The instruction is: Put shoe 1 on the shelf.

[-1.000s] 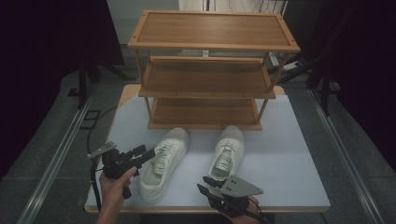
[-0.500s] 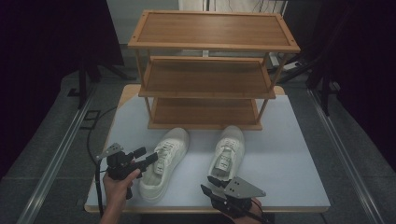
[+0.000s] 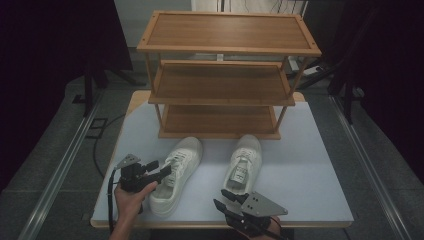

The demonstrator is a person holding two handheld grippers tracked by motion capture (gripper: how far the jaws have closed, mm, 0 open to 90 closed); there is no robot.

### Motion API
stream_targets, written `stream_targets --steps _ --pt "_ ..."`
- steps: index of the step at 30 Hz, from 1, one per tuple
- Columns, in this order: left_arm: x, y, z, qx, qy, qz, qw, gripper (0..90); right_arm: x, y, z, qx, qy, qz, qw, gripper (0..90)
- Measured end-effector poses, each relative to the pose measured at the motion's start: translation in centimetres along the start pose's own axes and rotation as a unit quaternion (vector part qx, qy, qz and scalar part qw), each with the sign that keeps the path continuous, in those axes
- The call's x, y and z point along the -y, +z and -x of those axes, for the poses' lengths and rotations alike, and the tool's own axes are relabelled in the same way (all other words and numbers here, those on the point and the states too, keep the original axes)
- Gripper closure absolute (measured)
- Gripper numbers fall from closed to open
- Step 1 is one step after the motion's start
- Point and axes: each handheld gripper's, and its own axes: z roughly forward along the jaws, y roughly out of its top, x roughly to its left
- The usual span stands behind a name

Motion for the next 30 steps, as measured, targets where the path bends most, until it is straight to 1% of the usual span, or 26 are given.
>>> stream_targets --steps 1,2,3,4,5,6,9,10,11,12,13,15,16,18,22,25,27,28,30 --pt "0.0 0.0 0.0 0.0 0.0 0.0 1.0 35.5 0.0 0.0 0.0 0.0 0.0 0.0 1.0 61.9" --pt "0.0 0.4 0.2 -0.012 0.012 -0.003 0.9999 36.6 0.0 0.1 0.0 -0.001 0.001 -0.002 1.0 61.9" --pt "0.0 0.6 0.3 -0.016 0.018 -0.005 0.9997 37.2 0.1 0.1 -0.1 -0.001 0.0 -0.002 1.0 61.9" --pt "0.0 0.6 0.3 -0.016 0.018 -0.005 0.9997 37.5 0.1 0.1 -0.1 -0.001 0.0 -0.002 1.0 61.9" --pt "0.0 0.9 0.4 -0.022 0.023 -0.009 0.9995 37.5 0.1 0.1 -0.1 -0.001 0.0 -0.003 1.0 61.9" --pt "0.0 1.1 0.4 -0.028 0.031 -0.01 0.9991 40.9 0.0 0.1 -0.1 -0.001 0.002 0.0 1.0 61.9" --pt "0.0 1.2 0.3 -0.03 0.033 -0.007 0.999 48.2 0.0 0.0 -0.2 -0.001 0.0 0.002 1.0 62.0" --pt "0.1 1.3 0.2 -0.024 0.031 -0.006 0.9992 48.2 0.0 0.0 -0.2 -0.001 -0.001 0.003 1.0 61.9" --pt "0.1 1.3 0.2 -0.02 0.031 -0.007 0.9993 51.7 0.0 0.0 -0.2 0.0 -0.001 0.004 1.0 61.9" --pt "0.0 1.4 0.2 -0.024 0.04 -0.008 0.9989 56.1 0.0 0.0 -0.2 -0.001 -0.001 0.004 1.0 61.9" --pt "0.1 1.4 0.1 -0.026 0.042 -0.008 0.9987 57.9 0.0 0.0 -0.2 0.0 0.0 0.004 1.0 61.9" --pt "0.1 1.4 0.0 -0.024 0.04 -0.005 0.9989 62.3 0.0 0.1 -0.3 0.0 0.001 0.003 1.0 61.9" --pt "0.2 1.4 -0.2 -0.021 0.033 0.0 0.9992 64.8 0.0 0.1 -0.4 0.0 -0.001 0.003 1.0 61.9" --pt "0.3 1.2 -0.5 -0.018 0.025 0.008 0.9995 68.6 0.0 0.1 -0.5 0.002 -0.003 0.004 1.0 61.9" --pt "0.4 1.1 -0.5 -0.021 0.028 0.017 0.9993 76.2 0.0 0.0 -0.6 0.005 -0.003 0.006 1.0 61.8" --pt "0.4 0.9 -0.5 -0.025 0.034 0.024 0.9988 78.5 0.0 -0.1 -0.5 0.007 -0.004 0.008 0.9999 61.8" --pt "0.4 0.9 -0.6 -0.019 0.033 0.026 0.9989 79.8 -0.1 -0.1 -0.5 0.007 -0.003 0.01 0.9999 61.8" --pt "0.5 0.8 -0.8 -0.013 0.032 0.03 0.999 80.1 -0.1 -0.2 -0.5 0.007 -0.002 0.011 0.9999 61.8" --pt "0.5 0.7 -0.9 -0.011 0.029 0.034 0.9989 80.5 -0.1 -0.2 -0.5 0.008 -0.002 0.013 0.9999 61.8"
